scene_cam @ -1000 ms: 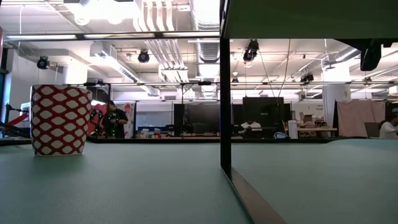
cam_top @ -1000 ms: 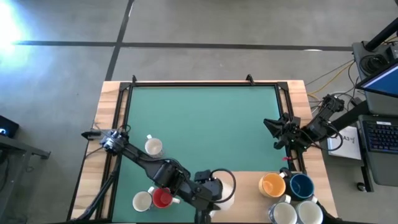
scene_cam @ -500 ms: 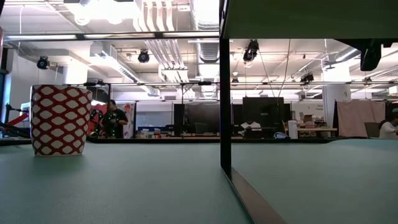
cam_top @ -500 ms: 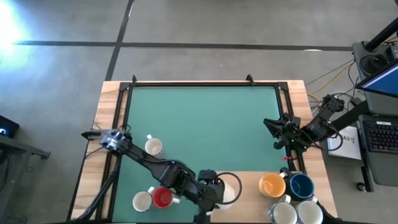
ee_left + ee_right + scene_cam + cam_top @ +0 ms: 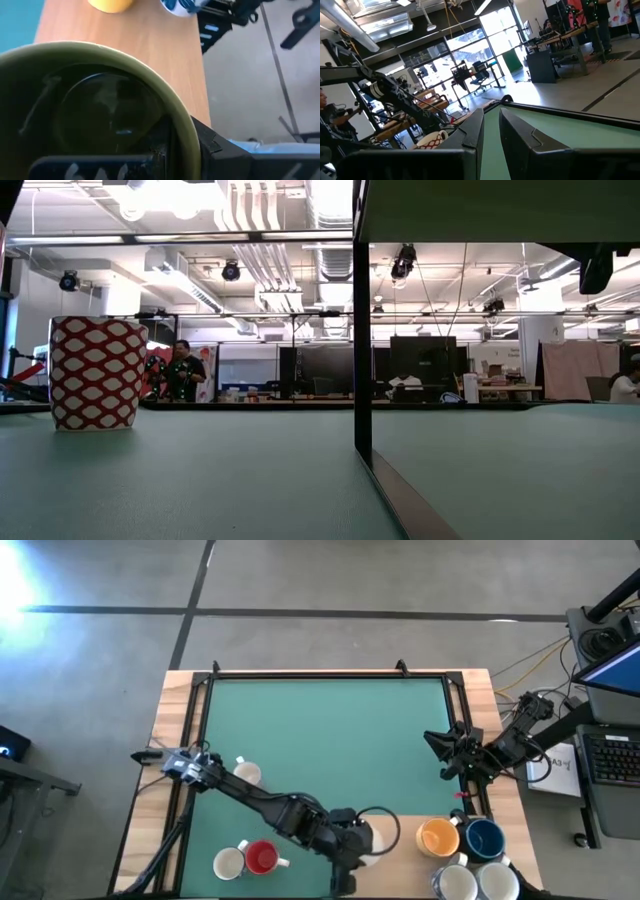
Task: Place coffee mugs
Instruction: Put the green mug on the shelf
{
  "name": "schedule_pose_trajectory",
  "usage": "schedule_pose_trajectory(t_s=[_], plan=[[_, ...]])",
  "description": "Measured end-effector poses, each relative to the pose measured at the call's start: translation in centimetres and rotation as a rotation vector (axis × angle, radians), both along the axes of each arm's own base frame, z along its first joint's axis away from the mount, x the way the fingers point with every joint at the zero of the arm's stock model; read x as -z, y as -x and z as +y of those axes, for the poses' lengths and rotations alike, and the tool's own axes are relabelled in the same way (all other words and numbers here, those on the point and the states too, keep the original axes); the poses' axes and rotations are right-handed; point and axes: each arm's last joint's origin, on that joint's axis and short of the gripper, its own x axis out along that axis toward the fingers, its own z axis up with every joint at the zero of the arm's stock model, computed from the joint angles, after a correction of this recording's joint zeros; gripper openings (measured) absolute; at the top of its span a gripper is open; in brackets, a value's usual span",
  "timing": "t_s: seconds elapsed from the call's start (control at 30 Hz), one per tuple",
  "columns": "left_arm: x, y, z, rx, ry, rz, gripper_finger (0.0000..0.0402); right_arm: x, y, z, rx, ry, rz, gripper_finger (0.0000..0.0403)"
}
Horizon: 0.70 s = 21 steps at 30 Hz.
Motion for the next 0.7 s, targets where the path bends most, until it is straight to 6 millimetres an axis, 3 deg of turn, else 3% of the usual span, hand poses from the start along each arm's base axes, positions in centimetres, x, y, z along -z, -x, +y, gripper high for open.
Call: schedule_pose_trajectory(t_s=[0.2,0.5,0.7], plan=[[-0.1,-0.5,0.2,-0.013,0.015,-0.036,0.0030,0.0,0.0,0.0,0.000,0.000,0.000,0.0050],[-0.3,-0.7,0.1,0.001,0.014,-0.069,0.0102,0.0,0.0,0.0,0.000,0.000,0.000,0.0050],[-1.1,-0.8,-0.1,0.050,-0.006,-0.147,0.0116,0.0,0.0,0.0,0.000,0.001,0.001,0.0050]])
